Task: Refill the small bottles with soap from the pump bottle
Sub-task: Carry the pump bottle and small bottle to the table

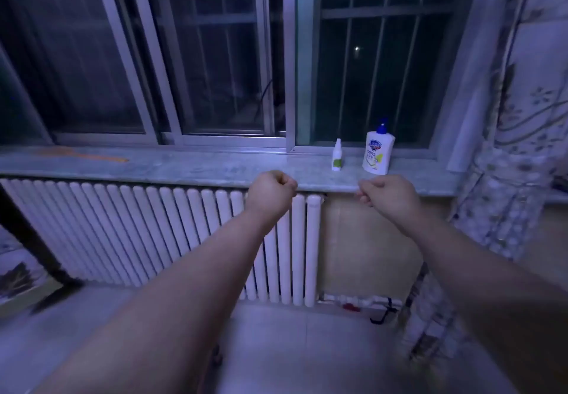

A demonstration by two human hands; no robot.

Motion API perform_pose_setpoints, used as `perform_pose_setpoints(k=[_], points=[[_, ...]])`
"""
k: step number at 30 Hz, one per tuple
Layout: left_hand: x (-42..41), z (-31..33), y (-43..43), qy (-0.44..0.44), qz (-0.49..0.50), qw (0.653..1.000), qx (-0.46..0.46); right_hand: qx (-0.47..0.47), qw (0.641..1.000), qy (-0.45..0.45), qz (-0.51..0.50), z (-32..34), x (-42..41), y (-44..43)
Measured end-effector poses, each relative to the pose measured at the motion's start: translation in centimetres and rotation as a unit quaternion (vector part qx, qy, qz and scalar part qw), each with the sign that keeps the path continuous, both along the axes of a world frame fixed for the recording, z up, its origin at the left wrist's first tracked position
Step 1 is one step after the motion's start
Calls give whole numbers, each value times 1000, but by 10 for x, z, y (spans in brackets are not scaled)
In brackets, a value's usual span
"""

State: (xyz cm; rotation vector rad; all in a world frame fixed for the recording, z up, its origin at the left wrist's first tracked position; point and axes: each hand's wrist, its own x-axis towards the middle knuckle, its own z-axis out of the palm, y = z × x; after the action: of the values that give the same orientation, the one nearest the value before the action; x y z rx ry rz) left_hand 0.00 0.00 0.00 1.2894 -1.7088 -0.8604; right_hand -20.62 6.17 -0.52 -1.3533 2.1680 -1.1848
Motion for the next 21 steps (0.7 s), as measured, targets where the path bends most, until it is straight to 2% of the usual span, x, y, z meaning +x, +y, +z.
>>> perform_pose_setpoints(k=[2, 11, 17, 21], points=[[-7, -3, -21, 1, -3, 1000, 15, -9, 999, -26, -18, -5, -9, -19], [-46, -12, -94, 20, -41, 998, 49, 5, 998, -33, -55, -12, -47, -81], [-87, -14, -141, -6, -38, 998, 58, 5, 997, -50, -50, -24, -93, -133], [-123, -13, -180, -53, -14, 997, 49, 22, 996, -47, -68, -32, -140, -177]])
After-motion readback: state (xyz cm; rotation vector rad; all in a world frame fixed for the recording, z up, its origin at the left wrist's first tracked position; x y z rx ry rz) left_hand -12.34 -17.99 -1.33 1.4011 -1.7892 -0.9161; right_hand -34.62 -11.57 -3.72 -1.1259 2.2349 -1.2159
